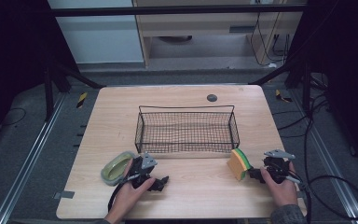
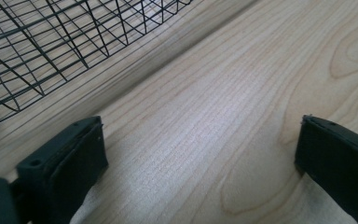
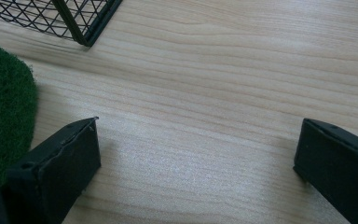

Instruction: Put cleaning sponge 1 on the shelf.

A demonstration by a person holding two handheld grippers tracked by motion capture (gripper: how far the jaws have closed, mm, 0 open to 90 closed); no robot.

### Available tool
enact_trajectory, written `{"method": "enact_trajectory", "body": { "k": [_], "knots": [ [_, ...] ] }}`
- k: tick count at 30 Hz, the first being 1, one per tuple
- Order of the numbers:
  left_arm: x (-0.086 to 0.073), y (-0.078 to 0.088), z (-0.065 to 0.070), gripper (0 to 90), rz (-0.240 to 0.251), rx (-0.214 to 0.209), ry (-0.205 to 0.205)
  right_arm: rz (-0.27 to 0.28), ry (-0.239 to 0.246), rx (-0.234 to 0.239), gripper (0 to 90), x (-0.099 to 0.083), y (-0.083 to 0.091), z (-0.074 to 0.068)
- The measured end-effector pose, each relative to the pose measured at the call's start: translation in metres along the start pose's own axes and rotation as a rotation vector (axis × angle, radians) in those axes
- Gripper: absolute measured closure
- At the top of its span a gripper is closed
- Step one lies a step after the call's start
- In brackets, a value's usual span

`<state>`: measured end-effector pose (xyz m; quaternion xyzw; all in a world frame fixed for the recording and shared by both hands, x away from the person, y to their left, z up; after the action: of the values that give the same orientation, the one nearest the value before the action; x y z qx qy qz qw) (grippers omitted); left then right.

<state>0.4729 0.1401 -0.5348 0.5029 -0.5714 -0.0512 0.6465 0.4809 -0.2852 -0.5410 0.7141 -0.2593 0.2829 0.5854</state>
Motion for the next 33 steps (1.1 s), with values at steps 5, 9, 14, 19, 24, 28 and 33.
{"method": "enact_trajectory", "body": {
  "k": [5, 9, 14, 19, 24, 28, 33],
  "knots": [
    [0.008, 0.020, -0.001, 3.3, 0.049, 0.010, -0.011, 0.000, 0.000, 0.000, 0.5, 0.000, 0.000, 0.000],
    [0.016, 0.036, -0.006, 3.5, 0.062, 0.013, -0.023, 0.000, 0.000, 0.000, 0.5, 0.000, 0.000, 0.000],
    [0.027, 0.069, -0.029, 3.8, 0.002, 0.025, -0.055, 0.000, 0.000, 0.000, 0.5, 0.000, 0.000, 0.000],
    [0.026, 0.087, -0.050, 4.1, -0.066, 0.036, -0.064, 0.000, 0.000, 0.000, 0.5, 0.000, 0.000, 0.000],
    [0.019, 0.109, -0.077, 4.5, -0.131, 0.050, -0.056, 0.000, 0.000, 0.000, 0.5, 0.000, 0.000, 0.000],
    [0.012, 0.116, -0.088, 4.7, -0.172, 0.043, -0.067, -0.001, -0.001, 0.000, 0.5, 0.000, 0.000, 0.000],
    [0.006, 0.119, -0.095, 4.4, -0.225, 0.012, -0.080, 0.000, 0.000, 0.000, 0.5, 0.000, 0.000, 0.000]
  ]
}}
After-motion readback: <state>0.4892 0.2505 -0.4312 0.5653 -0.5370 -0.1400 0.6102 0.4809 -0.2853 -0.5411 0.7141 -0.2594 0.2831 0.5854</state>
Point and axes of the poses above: each handheld gripper's, and its own axes: y roughly backward along the jaws, x roughly out of its top, z roughly to its right, the point moved 4 cm from there along -y, roughly forward along the jaws, and after that the axes turned 12 degrees about -y, right-handed, at the moved point
